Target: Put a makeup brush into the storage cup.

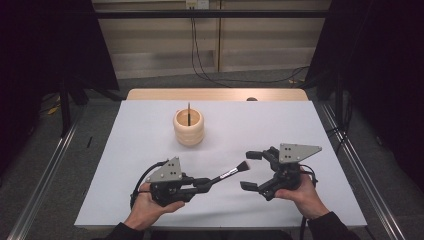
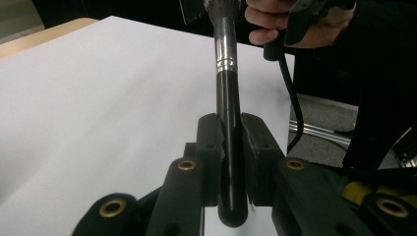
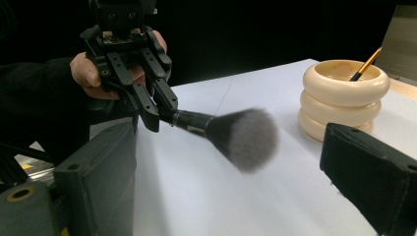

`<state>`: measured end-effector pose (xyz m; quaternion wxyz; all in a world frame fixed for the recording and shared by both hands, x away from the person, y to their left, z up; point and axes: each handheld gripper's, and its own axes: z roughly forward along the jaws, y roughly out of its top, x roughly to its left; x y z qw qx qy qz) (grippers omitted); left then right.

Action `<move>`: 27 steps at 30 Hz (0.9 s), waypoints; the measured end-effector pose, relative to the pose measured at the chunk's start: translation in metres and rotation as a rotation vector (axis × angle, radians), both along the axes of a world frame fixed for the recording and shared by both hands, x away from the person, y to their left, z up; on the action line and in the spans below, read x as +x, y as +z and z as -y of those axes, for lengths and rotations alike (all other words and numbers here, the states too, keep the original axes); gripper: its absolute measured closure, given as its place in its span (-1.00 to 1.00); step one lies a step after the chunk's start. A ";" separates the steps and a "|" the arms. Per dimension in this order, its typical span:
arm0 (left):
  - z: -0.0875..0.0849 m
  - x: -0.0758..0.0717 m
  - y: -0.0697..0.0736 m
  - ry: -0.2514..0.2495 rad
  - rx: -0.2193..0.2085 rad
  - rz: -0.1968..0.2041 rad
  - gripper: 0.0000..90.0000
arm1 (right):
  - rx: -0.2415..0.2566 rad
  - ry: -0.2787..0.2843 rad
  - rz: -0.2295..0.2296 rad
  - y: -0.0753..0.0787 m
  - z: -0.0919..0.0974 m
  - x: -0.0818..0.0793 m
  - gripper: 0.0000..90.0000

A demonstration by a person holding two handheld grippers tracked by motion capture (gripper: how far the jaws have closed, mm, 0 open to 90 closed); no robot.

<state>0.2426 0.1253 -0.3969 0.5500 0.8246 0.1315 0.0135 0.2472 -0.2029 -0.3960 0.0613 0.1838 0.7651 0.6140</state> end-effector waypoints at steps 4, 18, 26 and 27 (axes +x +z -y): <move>0.000 0.000 0.001 -0.003 -0.005 0.009 0.77 | -0.023 -0.005 -0.001 0.000 -0.002 -0.001 -0.81; 0.009 0.002 0.005 -0.013 -0.050 0.010 0.77 | -0.038 -0.019 0.009 0.001 -0.003 -0.001 -0.60; 0.010 0.000 0.003 -0.017 -0.036 0.015 0.77 | -0.017 0.006 -0.015 0.003 0.001 -0.001 -0.37; 0.010 0.000 0.003 -0.018 -0.034 0.014 0.77 | -0.016 0.019 -0.021 0.003 0.001 -0.001 -0.28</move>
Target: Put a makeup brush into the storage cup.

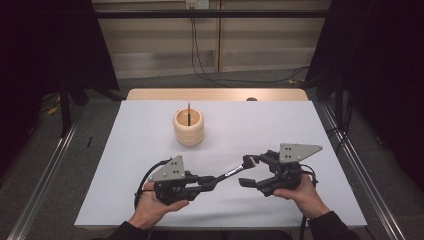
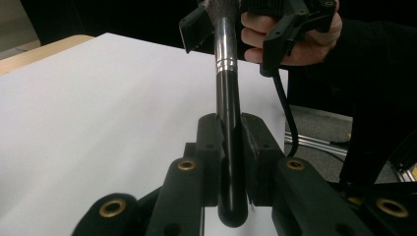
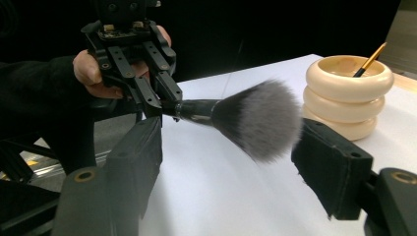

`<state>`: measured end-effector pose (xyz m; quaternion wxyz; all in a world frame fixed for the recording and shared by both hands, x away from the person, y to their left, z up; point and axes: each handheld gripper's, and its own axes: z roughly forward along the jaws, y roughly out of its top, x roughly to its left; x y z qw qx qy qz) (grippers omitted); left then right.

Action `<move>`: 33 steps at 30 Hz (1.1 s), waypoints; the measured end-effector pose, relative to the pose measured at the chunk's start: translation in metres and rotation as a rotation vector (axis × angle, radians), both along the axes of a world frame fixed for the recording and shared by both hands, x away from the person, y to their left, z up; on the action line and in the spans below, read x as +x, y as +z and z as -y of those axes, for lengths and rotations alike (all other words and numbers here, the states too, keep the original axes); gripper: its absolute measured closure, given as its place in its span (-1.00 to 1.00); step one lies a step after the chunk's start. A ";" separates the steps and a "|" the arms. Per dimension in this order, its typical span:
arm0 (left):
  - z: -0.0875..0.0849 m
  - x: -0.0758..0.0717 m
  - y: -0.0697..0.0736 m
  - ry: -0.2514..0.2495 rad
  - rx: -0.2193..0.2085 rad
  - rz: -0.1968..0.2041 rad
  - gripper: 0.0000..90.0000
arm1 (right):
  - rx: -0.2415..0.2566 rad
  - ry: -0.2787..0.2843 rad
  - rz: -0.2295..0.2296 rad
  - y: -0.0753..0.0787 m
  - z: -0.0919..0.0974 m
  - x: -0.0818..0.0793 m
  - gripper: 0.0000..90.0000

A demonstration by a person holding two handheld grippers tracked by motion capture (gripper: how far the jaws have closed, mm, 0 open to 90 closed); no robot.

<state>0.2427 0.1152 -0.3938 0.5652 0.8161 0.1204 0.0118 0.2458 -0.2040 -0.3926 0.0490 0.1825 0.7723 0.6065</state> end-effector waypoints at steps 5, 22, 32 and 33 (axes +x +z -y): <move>0.001 0.000 -0.002 -0.013 -0.003 0.002 0.77 | 0.004 0.039 -0.044 0.000 0.001 0.001 -0.18; 0.006 -0.002 -0.006 -0.040 0.009 -0.006 0.77 | 0.054 0.086 -0.082 0.002 0.012 0.004 0.50; 0.007 0.000 -0.013 -0.061 0.029 -0.004 0.76 | 0.035 0.121 -0.109 0.000 0.012 0.005 0.68; 0.006 0.001 -0.013 -0.055 0.035 0.005 0.76 | 0.036 0.121 -0.109 -0.001 0.012 0.006 0.69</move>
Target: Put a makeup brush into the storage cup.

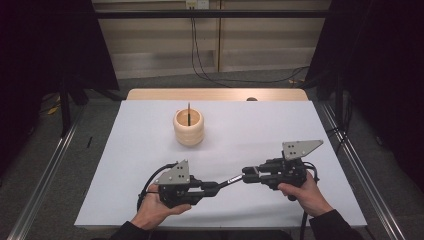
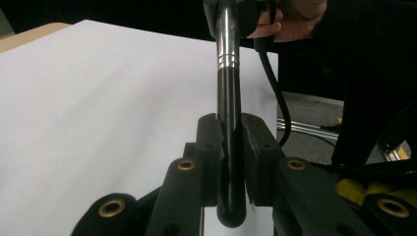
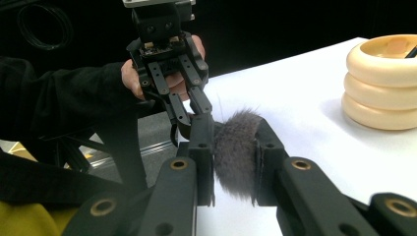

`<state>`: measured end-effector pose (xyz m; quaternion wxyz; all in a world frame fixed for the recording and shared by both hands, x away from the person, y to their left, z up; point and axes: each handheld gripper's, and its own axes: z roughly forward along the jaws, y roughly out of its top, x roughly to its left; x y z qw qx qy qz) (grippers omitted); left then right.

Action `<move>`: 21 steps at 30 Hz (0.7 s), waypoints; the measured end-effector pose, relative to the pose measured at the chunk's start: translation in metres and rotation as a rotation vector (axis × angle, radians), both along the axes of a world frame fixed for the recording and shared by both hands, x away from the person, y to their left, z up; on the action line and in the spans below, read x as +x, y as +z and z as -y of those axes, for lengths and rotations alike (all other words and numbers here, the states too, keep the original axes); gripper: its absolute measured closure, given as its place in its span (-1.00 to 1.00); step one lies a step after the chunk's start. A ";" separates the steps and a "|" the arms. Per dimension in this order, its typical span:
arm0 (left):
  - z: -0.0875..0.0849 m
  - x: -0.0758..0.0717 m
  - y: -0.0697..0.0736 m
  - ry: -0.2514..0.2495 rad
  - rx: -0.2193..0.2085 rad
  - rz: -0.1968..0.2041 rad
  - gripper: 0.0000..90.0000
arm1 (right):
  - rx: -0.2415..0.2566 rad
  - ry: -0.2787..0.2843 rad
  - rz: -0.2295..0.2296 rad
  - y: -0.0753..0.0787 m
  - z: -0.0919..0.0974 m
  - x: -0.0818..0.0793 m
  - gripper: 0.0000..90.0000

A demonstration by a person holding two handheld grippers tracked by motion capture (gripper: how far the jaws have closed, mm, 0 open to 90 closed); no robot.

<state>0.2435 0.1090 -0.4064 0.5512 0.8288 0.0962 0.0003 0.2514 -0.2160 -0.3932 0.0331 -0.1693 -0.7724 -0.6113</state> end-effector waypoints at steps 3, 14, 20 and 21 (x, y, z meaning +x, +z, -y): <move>-0.002 0.002 -0.001 0.007 -0.002 0.003 0.72 | -0.006 -0.007 -0.009 0.000 0.000 0.000 0.70; -0.006 0.006 -0.005 0.071 -0.039 -0.001 0.43 | -0.013 0.005 -0.027 0.003 -0.003 -0.002 0.73; -0.009 0.006 -0.005 0.119 -0.063 0.003 0.06 | -0.022 0.006 -0.040 0.003 -0.003 -0.001 0.73; -0.010 0.006 -0.004 0.135 -0.055 0.008 -0.03 | -0.025 0.000 -0.039 0.003 -0.003 -0.001 0.73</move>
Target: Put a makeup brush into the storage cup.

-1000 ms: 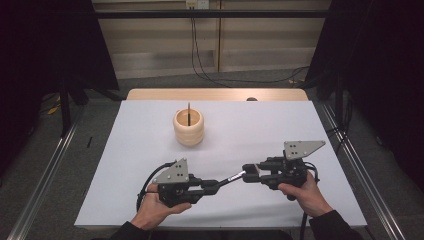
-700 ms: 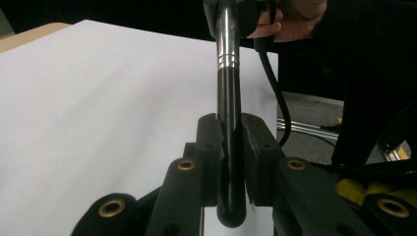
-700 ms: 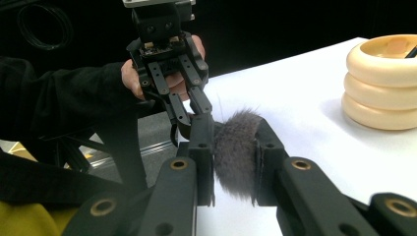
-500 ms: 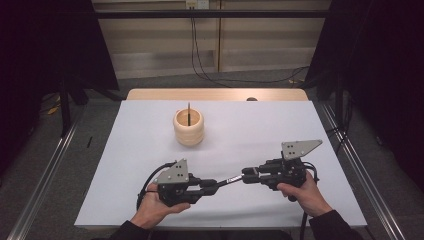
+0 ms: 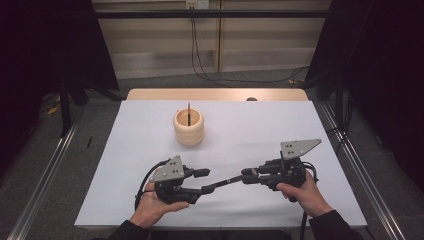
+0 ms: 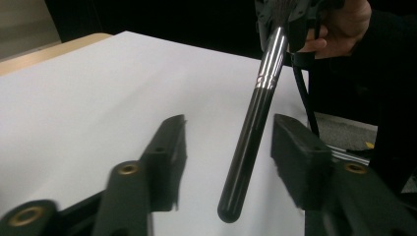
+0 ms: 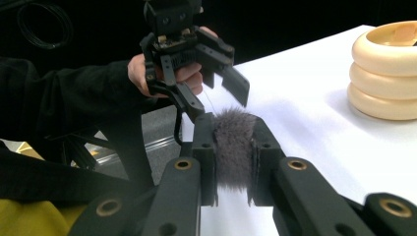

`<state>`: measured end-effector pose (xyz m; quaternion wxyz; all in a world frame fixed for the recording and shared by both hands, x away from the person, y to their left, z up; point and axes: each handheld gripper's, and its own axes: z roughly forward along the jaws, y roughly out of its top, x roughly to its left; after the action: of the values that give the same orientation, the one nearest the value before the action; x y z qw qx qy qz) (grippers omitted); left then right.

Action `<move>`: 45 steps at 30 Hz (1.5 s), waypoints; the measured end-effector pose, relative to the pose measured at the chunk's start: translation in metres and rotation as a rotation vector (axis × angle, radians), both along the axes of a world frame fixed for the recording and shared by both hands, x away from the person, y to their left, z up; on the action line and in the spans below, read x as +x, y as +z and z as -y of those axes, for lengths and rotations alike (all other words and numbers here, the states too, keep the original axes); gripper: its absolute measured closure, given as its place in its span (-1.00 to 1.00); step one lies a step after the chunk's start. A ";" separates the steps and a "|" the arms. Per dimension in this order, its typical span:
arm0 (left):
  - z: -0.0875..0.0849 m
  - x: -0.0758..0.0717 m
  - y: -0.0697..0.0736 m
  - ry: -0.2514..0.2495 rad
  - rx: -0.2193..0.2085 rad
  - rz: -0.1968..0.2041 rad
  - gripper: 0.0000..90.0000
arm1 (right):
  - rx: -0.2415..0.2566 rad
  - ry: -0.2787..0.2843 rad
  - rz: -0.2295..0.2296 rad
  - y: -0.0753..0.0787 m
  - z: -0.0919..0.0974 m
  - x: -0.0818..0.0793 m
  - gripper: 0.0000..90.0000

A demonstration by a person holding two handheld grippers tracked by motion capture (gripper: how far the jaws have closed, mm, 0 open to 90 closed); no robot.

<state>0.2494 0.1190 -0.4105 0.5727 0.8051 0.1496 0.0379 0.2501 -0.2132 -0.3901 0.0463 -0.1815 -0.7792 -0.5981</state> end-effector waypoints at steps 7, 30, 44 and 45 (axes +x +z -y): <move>-0.008 0.000 0.000 0.062 0.007 -0.017 -0.63 | -0.006 -0.011 -0.003 0.000 0.001 0.001 0.73; -0.031 -0.004 -0.002 0.149 0.000 -0.021 -0.95 | -0.160 -0.013 0.025 0.030 -0.005 0.011 0.73; -0.019 -0.003 -0.001 0.115 0.007 -0.015 -0.95 | -0.335 0.052 0.008 0.039 -0.025 0.022 0.73; -0.018 -0.004 0.000 0.109 0.008 -0.008 -0.95 | -0.349 0.047 0.012 0.039 -0.026 0.023 0.73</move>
<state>0.2458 0.1367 -0.4103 0.5662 0.7980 0.1955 0.0665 0.2734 -0.1867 -0.3508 0.0232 -0.1651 -0.8756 -0.4535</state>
